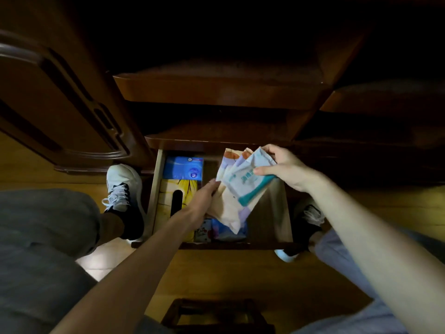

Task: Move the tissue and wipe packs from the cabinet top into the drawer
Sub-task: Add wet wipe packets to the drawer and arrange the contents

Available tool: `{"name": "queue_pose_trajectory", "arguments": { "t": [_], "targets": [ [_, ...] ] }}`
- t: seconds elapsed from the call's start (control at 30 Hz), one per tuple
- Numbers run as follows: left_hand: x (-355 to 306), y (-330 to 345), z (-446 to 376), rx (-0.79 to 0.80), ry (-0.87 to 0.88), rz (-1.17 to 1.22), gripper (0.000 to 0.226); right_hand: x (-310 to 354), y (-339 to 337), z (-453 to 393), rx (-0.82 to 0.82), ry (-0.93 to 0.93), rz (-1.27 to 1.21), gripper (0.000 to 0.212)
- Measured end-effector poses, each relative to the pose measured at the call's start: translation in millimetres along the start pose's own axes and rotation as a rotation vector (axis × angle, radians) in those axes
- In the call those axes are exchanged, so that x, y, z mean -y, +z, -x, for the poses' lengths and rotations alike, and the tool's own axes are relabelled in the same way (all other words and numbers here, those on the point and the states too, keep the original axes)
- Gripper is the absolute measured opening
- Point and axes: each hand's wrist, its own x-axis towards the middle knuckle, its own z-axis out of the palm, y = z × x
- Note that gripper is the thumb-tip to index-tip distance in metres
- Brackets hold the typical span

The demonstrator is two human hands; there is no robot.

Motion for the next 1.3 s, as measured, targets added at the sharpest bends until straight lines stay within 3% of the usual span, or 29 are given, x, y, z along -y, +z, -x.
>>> {"name": "queue_pose_trajectory", "arguments": {
  "t": [0.17,0.4,0.47,0.5,0.57,0.63,0.77,0.97,1.1,1.2,1.3],
  "targets": [
    [-2.7,5.7,14.3,0.058,0.032,-0.068,0.075,-4.7,16.9,-2.6,-0.084,-0.06,0.135,0.058],
    [-5.0,6.6,15.4,0.111,-0.023,0.062,0.071,-14.0,43.3,0.0,-0.118,-0.057,0.409,0.083],
    [-5.0,4.6,12.6,0.143,-0.016,0.145,0.068,-18.8,45.7,4.5,-0.212,0.069,0.299,0.102],
    [-6.0,5.0,11.7,0.167,-0.012,0.195,0.063,-22.4,48.7,8.2,-0.221,0.142,0.135,0.102],
    [-8.7,8.0,11.6,0.202,-0.004,0.214,0.055,-33.9,62.1,13.4,-0.088,0.251,-0.171,0.073],
    [-6.3,9.2,11.4,0.212,0.033,0.13,0.053,-41.6,78.6,14.4,0.029,0.301,-0.232,0.055],
    [5.5,-18.9,15.5,0.067,0.081,0.145,0.06,-34.1,92.4,-14.5,0.162,0.307,-0.21,0.06],
    [9.4,-94.7,29.1,-0.218,0.216,0.324,0.05,-53.0,130.9,-98.7,0.038,0.318,0.071,0.068],
    [20.8,-121.7,37.2,-0.266,0.225,0.359,0.038,-50.4,167.7,-145.9,0.047,0.383,0.106,0.099],
    [26.4,-129.1,36.9,-0.272,0.199,0.338,0.048,-50.3,193.3,-170.3,0.04,0.468,-0.002,0.116],
    [25.5,-130.1,30.1,-0.254,0.179,0.307,0.063,-47.6,209.4,-182.9,0.032,0.526,-0.107,0.091]
  ]
}}
